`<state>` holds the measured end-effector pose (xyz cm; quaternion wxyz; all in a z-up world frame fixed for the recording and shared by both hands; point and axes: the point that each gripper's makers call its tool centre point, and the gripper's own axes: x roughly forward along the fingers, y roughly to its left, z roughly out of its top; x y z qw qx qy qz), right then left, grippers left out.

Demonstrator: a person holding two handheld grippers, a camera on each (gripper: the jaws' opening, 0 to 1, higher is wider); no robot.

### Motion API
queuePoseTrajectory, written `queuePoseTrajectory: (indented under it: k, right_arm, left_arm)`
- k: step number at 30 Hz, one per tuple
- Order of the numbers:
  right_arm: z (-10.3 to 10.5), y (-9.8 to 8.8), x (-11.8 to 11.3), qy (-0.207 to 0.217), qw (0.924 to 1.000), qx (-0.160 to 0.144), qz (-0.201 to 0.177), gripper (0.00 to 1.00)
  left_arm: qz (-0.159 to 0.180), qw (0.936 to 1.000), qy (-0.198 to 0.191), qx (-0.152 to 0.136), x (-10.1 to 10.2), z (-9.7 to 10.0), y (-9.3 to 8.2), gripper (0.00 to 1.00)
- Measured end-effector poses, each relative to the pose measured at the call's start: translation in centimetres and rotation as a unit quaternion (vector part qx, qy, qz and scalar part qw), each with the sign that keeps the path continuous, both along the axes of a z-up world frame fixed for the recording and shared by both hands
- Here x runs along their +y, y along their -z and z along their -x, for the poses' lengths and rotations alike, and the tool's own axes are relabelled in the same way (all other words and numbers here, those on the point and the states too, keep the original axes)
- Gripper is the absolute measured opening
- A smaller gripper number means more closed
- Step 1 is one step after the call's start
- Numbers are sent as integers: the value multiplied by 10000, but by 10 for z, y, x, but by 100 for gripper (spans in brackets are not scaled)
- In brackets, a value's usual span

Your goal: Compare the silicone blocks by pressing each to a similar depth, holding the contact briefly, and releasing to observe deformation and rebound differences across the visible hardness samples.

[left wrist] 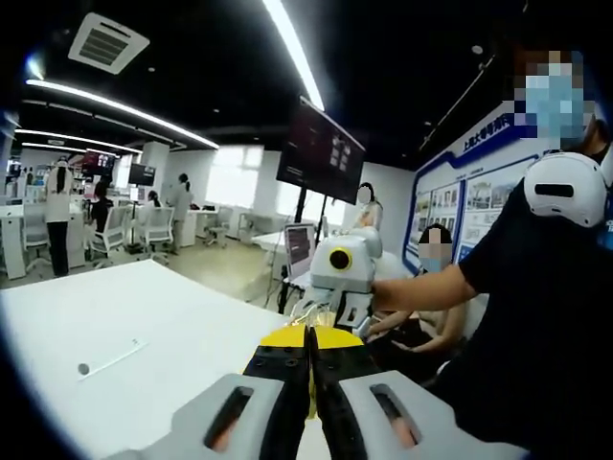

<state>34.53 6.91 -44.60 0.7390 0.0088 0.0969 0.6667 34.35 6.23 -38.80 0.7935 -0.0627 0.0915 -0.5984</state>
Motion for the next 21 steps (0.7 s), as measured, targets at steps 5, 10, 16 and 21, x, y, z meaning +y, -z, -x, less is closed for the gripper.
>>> queuePoseTrajectory:
  k: [5, 10, 16, 21]
  right_arm:
    - [0, 1, 1, -2, 10000, -6, 6, 7]
    - [-2, 3, 0, 4, 10000, 1, 24, 8]
    - [0, 5, -1, -14, 10000, 36, 27, 8]
    - [1, 6, -2, -14, 9999, 102, 0, 9]
  left_arm:
    - [-14, 10000, -28, -1, 1, -1, 0, 0]
    - [-45, 10000, -86, 4, 1, -2, 3, 0]
    - [-47, 9999, -92, 15, 0, -1, 5, 0]
    - [-52, 9999, -131, -15, -1, 0, 6, 0]
